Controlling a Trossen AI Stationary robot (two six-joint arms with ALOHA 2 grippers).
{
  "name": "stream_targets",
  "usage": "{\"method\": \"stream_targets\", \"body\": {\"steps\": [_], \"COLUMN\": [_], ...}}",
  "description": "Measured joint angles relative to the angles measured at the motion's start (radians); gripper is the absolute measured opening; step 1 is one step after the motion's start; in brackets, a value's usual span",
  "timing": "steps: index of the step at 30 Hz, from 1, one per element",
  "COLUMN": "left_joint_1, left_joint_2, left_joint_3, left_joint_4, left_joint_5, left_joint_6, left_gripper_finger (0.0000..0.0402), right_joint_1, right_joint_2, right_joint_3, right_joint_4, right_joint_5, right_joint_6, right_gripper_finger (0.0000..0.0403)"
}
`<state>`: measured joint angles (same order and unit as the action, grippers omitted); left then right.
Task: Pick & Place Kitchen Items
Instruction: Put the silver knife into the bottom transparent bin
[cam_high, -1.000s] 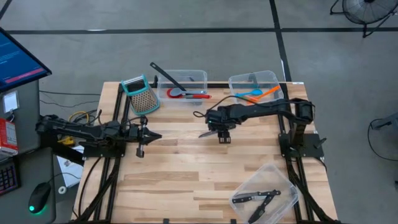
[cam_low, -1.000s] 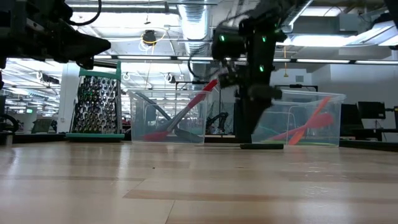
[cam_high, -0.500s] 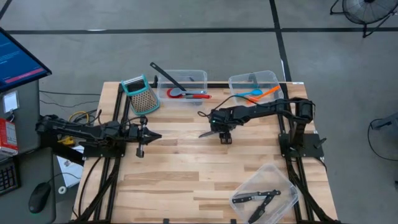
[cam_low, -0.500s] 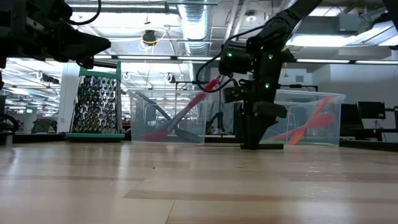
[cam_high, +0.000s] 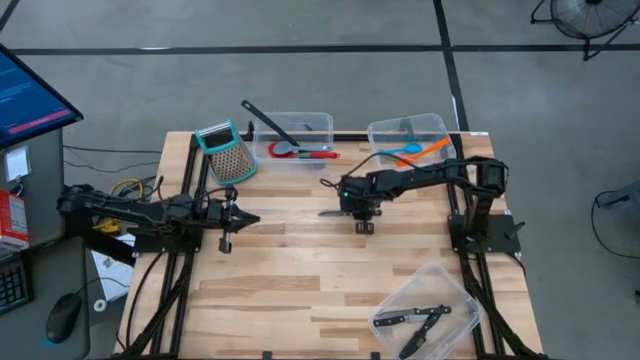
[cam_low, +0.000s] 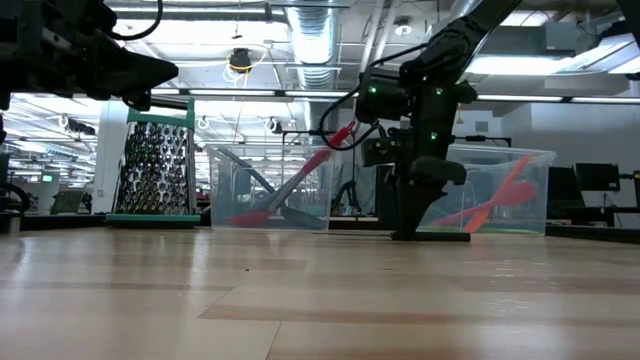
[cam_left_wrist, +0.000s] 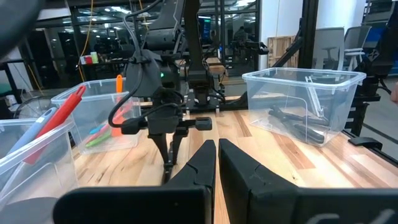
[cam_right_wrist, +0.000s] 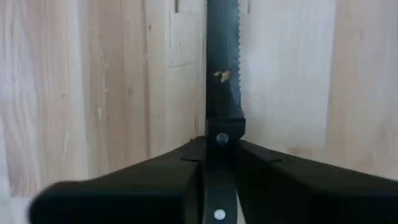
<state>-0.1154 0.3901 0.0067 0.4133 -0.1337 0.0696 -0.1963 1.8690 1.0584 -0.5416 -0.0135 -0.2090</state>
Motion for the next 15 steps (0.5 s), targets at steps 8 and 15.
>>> {"method": "stream_targets", "body": {"steps": [8,15], "left_joint_1": [0.000,0.000], "left_joint_2": [0.000,0.000], "left_joint_3": [0.000,0.000], "left_joint_4": [0.000,0.000], "left_joint_5": [0.000,0.000], "left_joint_6": [0.000,0.000], "left_gripper_finger": [0.0004,0.0004], "right_joint_1": [0.028,0.067], "right_joint_2": [-0.008,-0.067], "right_joint_3": [0.009,0.053], "right_joint_4": [-0.004,-0.031], "right_joint_5": [-0.004,-0.022], "right_joint_6": [0.084,0.105], "right_gripper_finger": [0.0035,0.0035]}}
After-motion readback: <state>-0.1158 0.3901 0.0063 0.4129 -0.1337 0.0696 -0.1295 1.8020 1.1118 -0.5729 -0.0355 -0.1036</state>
